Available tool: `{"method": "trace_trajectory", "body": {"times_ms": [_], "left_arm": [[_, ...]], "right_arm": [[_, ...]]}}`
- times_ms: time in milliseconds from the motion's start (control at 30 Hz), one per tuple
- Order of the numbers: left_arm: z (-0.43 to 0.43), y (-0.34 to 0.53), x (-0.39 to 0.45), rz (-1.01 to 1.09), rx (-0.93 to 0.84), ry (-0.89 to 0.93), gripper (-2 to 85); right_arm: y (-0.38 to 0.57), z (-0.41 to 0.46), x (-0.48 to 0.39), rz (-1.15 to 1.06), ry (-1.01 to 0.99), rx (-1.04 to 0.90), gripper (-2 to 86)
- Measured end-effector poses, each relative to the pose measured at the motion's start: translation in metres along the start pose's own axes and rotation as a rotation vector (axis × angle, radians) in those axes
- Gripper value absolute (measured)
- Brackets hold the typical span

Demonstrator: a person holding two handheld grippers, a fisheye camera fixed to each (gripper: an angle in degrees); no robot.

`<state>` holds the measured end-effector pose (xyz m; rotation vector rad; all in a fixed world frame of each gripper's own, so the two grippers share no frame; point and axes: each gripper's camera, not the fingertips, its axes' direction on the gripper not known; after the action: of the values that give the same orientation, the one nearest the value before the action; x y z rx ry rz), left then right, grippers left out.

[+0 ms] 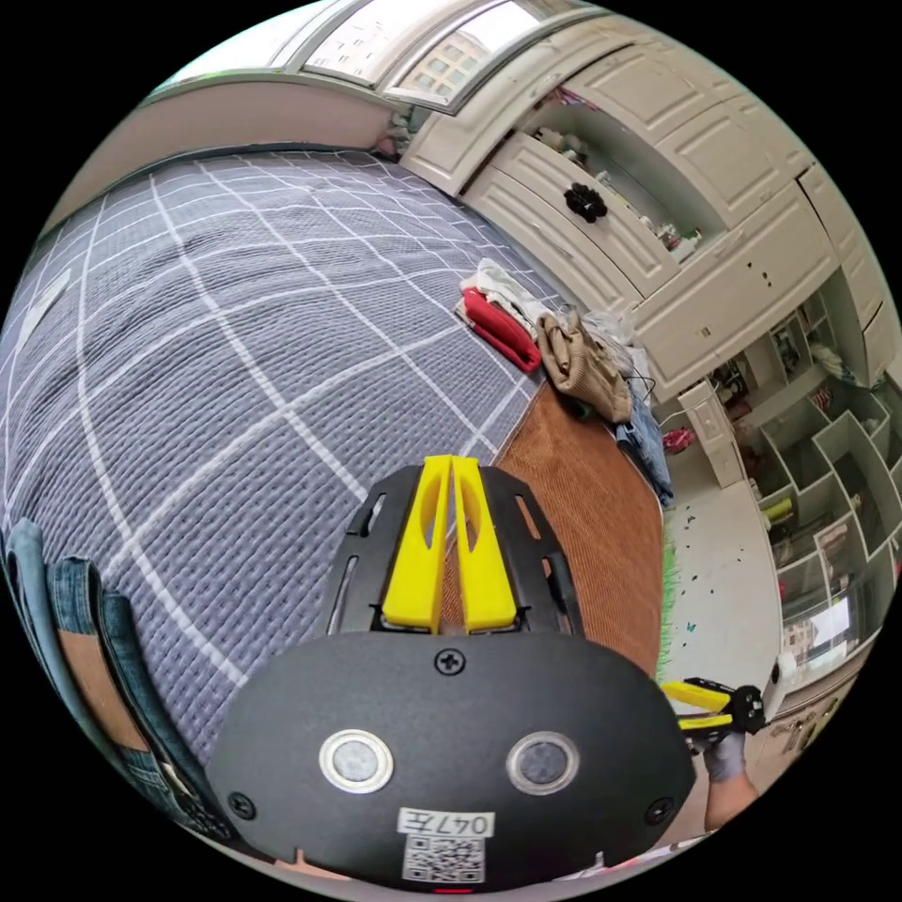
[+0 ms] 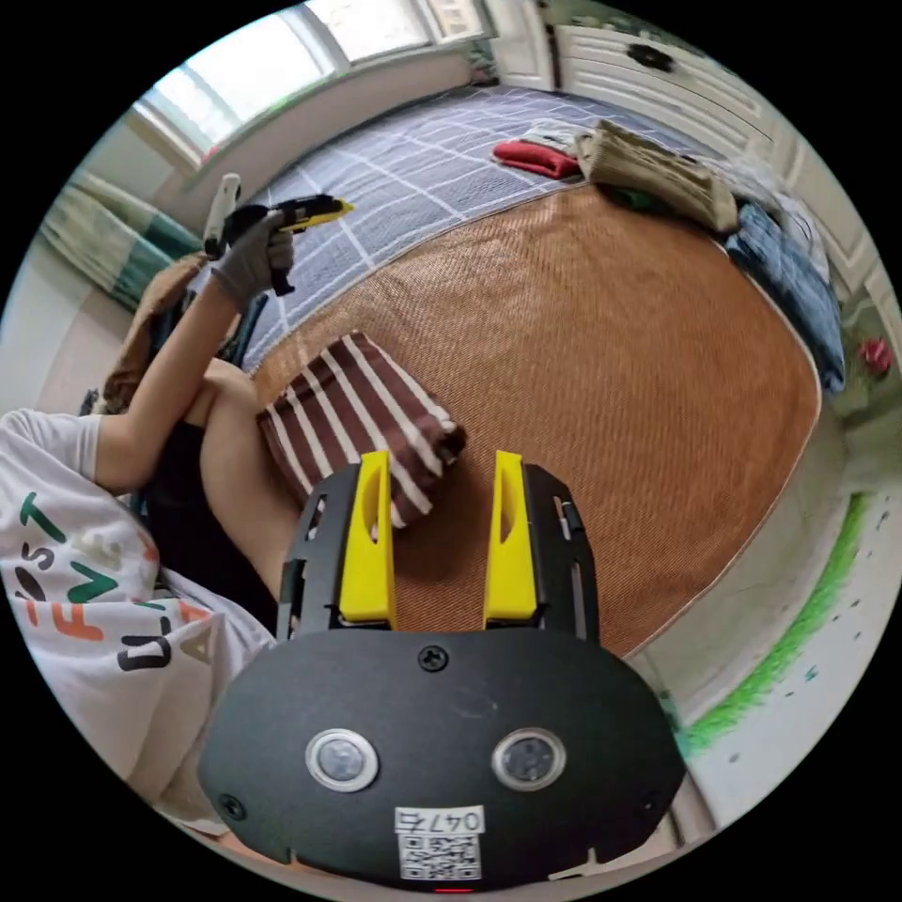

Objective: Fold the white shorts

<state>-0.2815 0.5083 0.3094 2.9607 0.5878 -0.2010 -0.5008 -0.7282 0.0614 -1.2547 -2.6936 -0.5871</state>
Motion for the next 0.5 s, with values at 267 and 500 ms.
{"method": "trace_trajectory", "body": {"times_ms": [267, 500], "left_arm": [[-0.002, 0.061, 0.07, 0.114, -0.044, 0.06, -1.0], [0.058, 0.066, 0.094, 0.275, -0.273, 0.126, -1.0]], "right_arm": [[0.057, -0.035, -0.053, 0.001, 0.01, 0.182, 4.4], [-0.071, -0.06, -0.112, -0.302, 0.149, 0.338, 5.9]]}}
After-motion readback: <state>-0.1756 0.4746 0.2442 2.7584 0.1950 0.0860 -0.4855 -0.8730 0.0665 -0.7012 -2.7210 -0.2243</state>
